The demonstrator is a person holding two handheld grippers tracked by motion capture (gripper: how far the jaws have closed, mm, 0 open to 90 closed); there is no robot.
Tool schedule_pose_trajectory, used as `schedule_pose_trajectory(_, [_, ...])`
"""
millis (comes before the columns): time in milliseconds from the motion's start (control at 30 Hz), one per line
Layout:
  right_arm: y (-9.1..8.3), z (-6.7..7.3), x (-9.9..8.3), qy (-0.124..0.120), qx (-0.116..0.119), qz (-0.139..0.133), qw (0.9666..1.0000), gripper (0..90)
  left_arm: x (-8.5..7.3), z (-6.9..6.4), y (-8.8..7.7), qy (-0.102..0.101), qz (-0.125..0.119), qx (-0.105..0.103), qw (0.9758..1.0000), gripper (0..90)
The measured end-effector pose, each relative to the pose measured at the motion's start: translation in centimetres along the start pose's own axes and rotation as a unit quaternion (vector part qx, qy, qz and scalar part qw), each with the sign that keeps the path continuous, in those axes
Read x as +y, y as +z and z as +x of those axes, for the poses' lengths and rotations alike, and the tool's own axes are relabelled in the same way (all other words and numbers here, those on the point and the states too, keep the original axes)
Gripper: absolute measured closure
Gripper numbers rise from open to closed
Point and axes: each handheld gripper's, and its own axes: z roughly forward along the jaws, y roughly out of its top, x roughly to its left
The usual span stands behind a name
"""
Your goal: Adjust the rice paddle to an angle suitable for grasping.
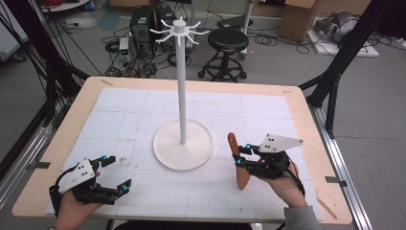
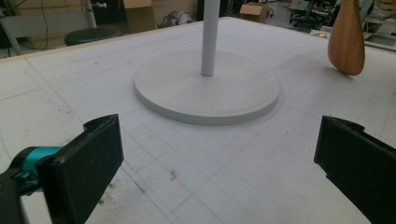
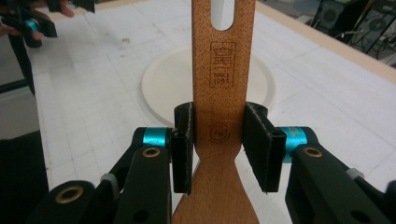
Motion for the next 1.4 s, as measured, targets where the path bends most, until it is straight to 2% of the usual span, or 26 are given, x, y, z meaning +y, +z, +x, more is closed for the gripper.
schedule_pose_trajectory(167, [-0.5,0.0,0.2,-0.005,0.006,-0.02,0.9998,64.8,0.0,0.0,0.0,0.0,0.0,0.0,1.0,1.8])
schedule_pose_trajectory(400, [-0.8,-0.1,0.1,-0.006,0.022,-0.033,0.9992,64.8,0.0,0.0,0.0,-0.001,0.0,0.0,1.0,1.8])
schedule_pose_trajectory(800, [-1.1,-0.3,0.0,-0.004,0.019,-0.042,0.999,64.8,0.0,0.1,0.0,0.001,0.001,0.0,1.0,1.8])
schedule_pose_trajectory(1067, [-1.7,-0.6,0.2,0.013,0.012,-0.066,0.9977,64.8,0.0,0.0,0.0,0.0,0.001,0.0,1.0,1.8])
schedule_pose_trajectory(1400, [-1.9,-0.6,0.5,0.015,0.012,-0.082,0.9965,64.8,-0.1,0.0,0.0,-0.002,0.002,-0.002,1.0,1.8])
